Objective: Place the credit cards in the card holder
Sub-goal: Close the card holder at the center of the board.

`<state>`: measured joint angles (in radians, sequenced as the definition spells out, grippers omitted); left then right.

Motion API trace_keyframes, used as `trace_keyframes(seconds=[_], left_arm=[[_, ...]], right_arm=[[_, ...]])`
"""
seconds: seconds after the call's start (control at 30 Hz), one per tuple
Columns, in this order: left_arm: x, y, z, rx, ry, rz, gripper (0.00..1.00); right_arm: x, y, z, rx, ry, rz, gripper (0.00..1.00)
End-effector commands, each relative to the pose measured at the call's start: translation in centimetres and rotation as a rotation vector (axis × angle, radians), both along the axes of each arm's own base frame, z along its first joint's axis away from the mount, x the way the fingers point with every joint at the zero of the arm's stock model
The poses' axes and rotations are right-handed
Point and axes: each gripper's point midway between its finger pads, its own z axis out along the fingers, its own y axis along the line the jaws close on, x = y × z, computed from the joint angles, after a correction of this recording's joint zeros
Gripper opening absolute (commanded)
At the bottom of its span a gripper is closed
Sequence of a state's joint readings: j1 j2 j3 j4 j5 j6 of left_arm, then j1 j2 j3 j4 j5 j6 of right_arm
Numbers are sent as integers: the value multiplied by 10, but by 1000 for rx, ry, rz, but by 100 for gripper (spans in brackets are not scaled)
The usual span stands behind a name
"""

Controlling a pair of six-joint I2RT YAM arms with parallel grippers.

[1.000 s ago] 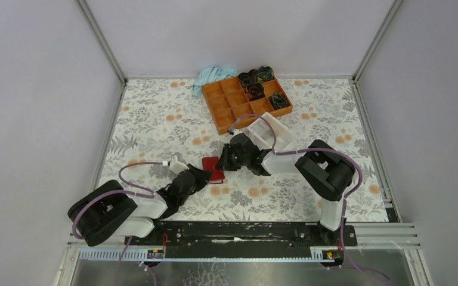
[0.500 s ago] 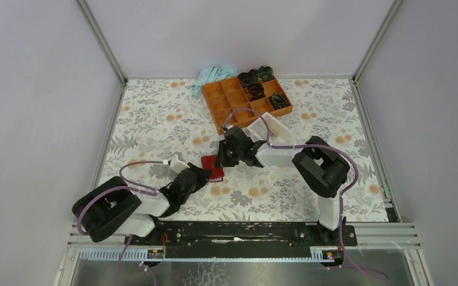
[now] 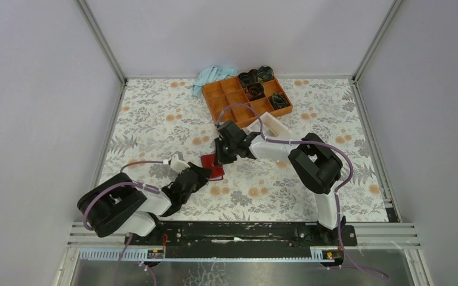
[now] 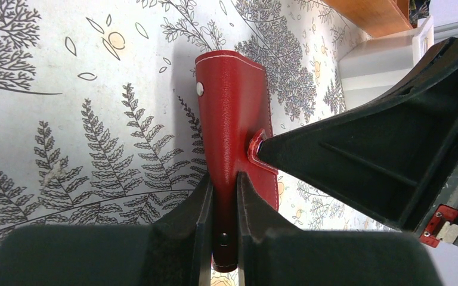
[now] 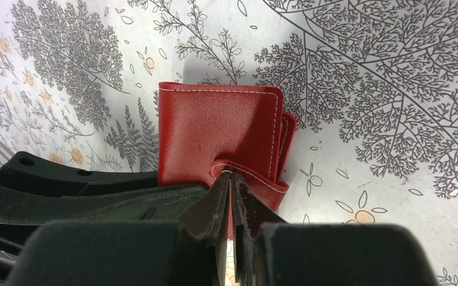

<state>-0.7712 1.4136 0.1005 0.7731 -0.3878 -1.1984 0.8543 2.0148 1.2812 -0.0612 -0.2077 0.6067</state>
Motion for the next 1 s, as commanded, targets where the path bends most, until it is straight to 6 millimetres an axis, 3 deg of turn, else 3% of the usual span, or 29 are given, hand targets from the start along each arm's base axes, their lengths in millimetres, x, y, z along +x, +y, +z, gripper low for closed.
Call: trace_keyframes(seconds=[0.0,0.37,0.97], left_arm=[[-62,1,-64,188,258,-255,0],[-65,-2,-71,190,273,-277,0],[-74,1,-81,196,295,-300,0]], right_arm=[[-53,-6,-76,-156,163,120,9],[-57,1,-97,-249,193,170,8],[-83,-9,-166,-361,322,198,9]])
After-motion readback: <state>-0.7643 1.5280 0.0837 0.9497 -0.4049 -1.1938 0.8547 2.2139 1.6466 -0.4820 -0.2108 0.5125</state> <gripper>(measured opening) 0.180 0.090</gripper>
